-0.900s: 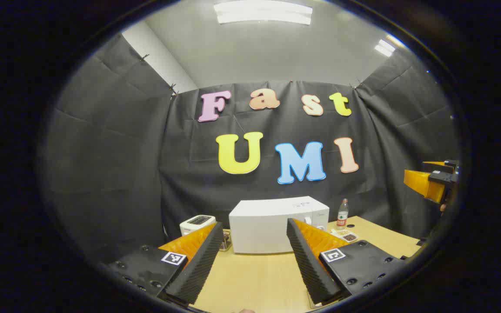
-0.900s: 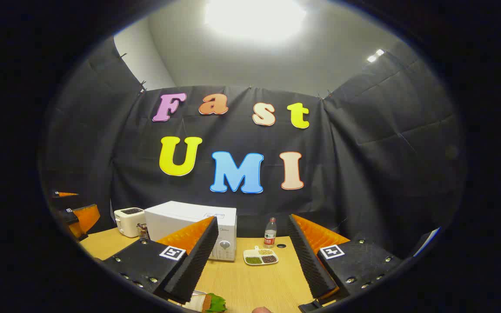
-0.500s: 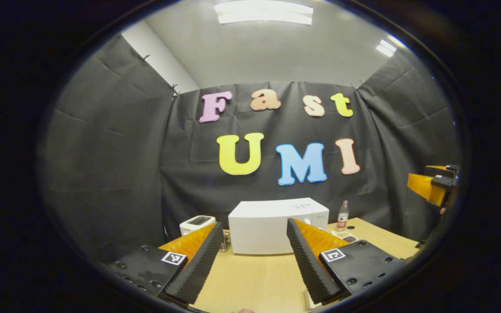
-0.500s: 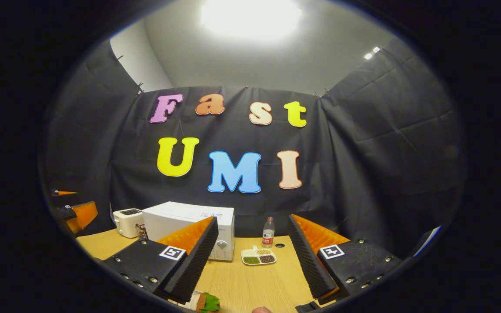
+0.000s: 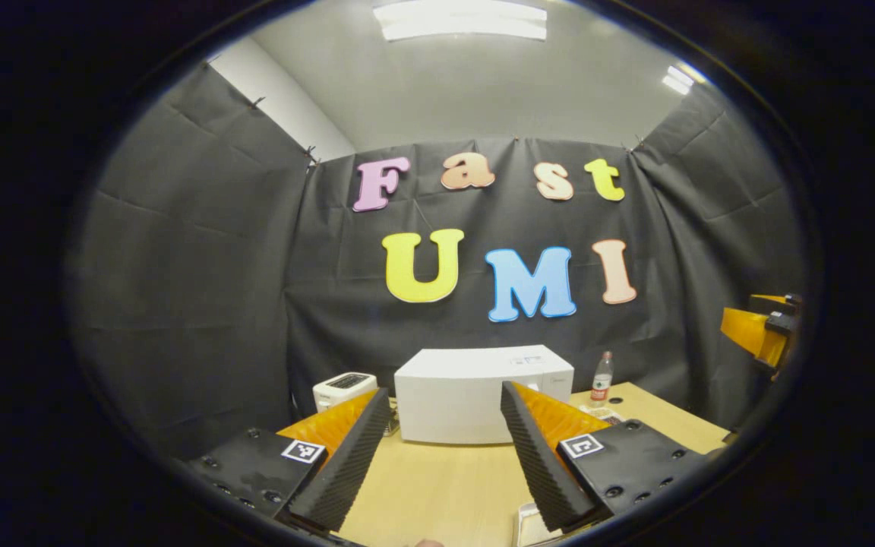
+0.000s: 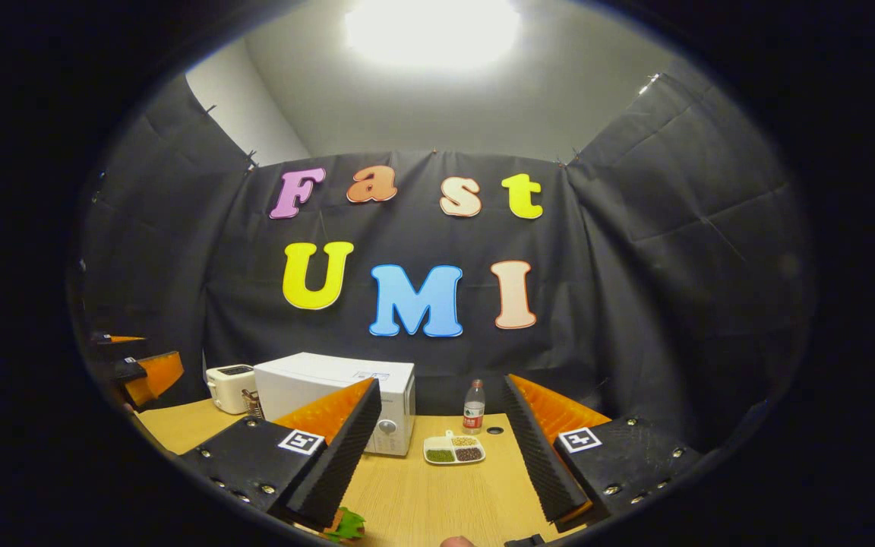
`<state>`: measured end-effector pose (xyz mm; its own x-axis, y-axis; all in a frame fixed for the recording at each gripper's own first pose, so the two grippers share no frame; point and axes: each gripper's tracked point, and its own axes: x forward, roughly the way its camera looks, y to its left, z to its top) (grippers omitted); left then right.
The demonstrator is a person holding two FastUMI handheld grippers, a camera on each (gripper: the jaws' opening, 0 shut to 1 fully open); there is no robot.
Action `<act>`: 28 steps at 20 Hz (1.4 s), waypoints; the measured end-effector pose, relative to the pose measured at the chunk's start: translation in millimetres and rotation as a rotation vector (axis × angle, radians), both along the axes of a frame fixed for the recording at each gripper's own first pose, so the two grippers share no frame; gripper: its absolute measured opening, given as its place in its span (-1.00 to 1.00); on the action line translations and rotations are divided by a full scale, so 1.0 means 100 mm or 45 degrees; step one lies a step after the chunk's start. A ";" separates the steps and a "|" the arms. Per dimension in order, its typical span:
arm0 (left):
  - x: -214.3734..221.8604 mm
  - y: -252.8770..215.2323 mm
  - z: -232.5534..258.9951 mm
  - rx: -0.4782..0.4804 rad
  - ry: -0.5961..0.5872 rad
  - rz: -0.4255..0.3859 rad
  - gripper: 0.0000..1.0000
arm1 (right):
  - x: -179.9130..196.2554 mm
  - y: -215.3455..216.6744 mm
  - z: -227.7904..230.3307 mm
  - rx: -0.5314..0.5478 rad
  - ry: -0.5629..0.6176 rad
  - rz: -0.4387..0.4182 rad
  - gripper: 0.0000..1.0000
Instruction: Open the microwave oven with the left hand, put the food in, and close the microwave oven.
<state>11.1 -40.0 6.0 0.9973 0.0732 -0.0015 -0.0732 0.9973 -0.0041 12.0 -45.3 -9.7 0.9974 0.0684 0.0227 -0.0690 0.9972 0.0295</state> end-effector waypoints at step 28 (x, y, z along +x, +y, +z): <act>2.72 -1.32 -1.03 -0.039 0.039 -0.421 0.84 | 0.57 -0.22 -0.07 -0.087 0.039 -0.395 0.92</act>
